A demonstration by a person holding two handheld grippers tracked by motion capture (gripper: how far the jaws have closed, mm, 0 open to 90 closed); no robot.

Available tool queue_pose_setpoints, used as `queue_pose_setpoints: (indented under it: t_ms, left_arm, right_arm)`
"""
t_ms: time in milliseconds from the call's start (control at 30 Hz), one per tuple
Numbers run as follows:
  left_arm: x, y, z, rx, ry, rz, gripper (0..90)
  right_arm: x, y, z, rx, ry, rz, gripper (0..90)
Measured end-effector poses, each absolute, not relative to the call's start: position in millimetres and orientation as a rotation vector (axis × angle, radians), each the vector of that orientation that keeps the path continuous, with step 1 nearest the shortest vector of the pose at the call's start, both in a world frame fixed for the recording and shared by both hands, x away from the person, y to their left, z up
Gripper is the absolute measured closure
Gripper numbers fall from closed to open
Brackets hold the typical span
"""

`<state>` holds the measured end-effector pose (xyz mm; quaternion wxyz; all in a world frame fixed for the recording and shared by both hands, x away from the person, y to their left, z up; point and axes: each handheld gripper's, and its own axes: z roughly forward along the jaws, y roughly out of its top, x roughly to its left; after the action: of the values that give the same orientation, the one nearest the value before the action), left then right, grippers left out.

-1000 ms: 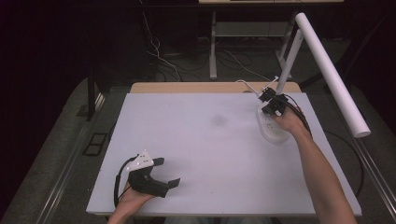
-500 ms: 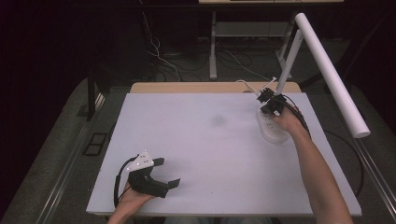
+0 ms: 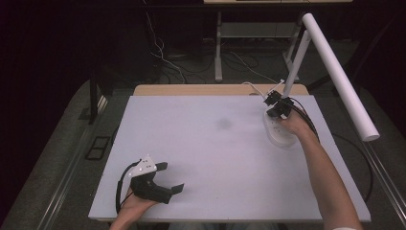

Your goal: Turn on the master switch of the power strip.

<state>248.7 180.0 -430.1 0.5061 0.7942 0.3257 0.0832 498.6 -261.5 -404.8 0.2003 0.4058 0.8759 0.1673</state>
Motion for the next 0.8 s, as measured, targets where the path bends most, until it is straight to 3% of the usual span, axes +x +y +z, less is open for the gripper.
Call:
queue_pose_setpoints:
  t_ms: [800]
  left_arm:
    - [245.5,182.4,-428.6,1.907,0.78,0.213,0.0]
  right_arm:
    - [498.6,-257.1,-406.0,1.107,2.453,0.42,90.0]
